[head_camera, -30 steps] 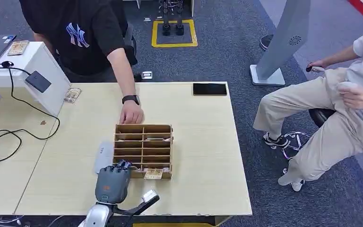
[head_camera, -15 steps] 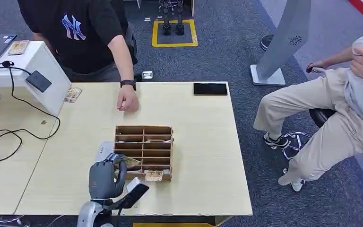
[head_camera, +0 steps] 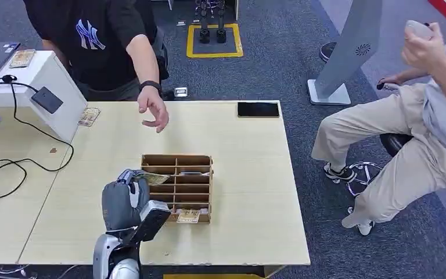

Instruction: Pass the card to the sensor for recognition and then transmit it.

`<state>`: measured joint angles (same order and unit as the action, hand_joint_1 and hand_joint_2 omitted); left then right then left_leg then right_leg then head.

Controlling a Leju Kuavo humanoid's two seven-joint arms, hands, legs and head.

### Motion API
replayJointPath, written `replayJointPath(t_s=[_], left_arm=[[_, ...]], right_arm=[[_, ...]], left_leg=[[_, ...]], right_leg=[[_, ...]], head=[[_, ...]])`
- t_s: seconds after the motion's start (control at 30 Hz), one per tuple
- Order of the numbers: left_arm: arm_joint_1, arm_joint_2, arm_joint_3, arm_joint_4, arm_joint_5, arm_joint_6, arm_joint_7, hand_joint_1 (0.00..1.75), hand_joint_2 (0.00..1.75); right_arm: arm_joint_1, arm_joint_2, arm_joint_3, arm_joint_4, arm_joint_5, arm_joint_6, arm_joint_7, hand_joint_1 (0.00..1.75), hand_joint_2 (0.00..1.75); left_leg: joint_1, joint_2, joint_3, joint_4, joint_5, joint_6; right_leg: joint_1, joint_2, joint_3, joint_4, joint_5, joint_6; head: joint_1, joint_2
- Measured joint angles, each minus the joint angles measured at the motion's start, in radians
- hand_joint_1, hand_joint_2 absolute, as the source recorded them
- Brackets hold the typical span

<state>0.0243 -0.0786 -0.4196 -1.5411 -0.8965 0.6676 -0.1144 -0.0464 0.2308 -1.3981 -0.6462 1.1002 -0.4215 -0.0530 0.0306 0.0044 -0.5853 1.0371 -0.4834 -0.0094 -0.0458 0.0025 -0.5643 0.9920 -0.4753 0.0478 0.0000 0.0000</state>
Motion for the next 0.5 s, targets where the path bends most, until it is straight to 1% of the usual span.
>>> replayJointPath(t_s=[0.07, 0.17, 0.33, 0.43, 0.5], left_arm=[[0.0, -0.002, 0.003, 0.0, 0.018, 0.0, -0.009, 1.75, 1.75], [-0.02, -0.005, 0.004, -0.014, 0.141, -0.009, -0.058, 1.75, 1.75], [-0.133, -0.003, 0.011, -0.033, 0.249, -0.044, -0.08, 1.75, 1.75], [-0.197, -0.002, 0.011, -0.036, 0.356, -0.085, -0.092, 1.75, 1.75], [-0.238, 0.0, 0.012, -0.036, 0.426, -0.115, -0.085, 1.75, 1.75]], right_arm=[[0.0, 0.0, 0.001, 0.0, 0.0, 0.0, 0.0, 0.0, 1.75], [0.0, 0.0, 0.005, 0.003, 0.008, -0.008, -0.001, 0.0, 1.75], [-0.006, -0.015, 0.018, 0.036, 0.025, -0.037, -0.011, 0.0, 1.75], [-0.01, -0.03, 0.026, 0.073, 0.034, -0.065, -0.018, 0.0, 1.75], [-0.011, -0.038, 0.035, 0.097, 0.037, -0.079, -0.022, 0.0, 1.75]], left_leg=[[0.0, 0.0, 0.0, 0.0, 0.0, 0.0], [0.0, 0.0, 0.0, 0.0, 0.0, 0.0], [0.0, 0.0, 0.0, 0.0, 0.001, 0.0], [0.0, 0.0, 0.0, 0.0, 0.002, 0.0], [0.0, 0.0, 0.0, 0.0, 0.002, 0.0]], right_leg=[[0.0, 0.0, 0.0, 0.0, 0.0, 0.0], [0.0, 0.0, 0.0, 0.0, 0.0, 0.0], [0.0, 0.0, 0.0, 0.0, 0.001, 0.0], [0.0, 0.0, 0.0, 0.0, 0.001, 0.0], [0.0, 0.0, 0.0, 0.0, 0.001, 0.0]], head=[[0.0, 0.0], [0.0, 0.0], [0.0, 0.0], [0.0, 0.0], [0.0, 0.0]])
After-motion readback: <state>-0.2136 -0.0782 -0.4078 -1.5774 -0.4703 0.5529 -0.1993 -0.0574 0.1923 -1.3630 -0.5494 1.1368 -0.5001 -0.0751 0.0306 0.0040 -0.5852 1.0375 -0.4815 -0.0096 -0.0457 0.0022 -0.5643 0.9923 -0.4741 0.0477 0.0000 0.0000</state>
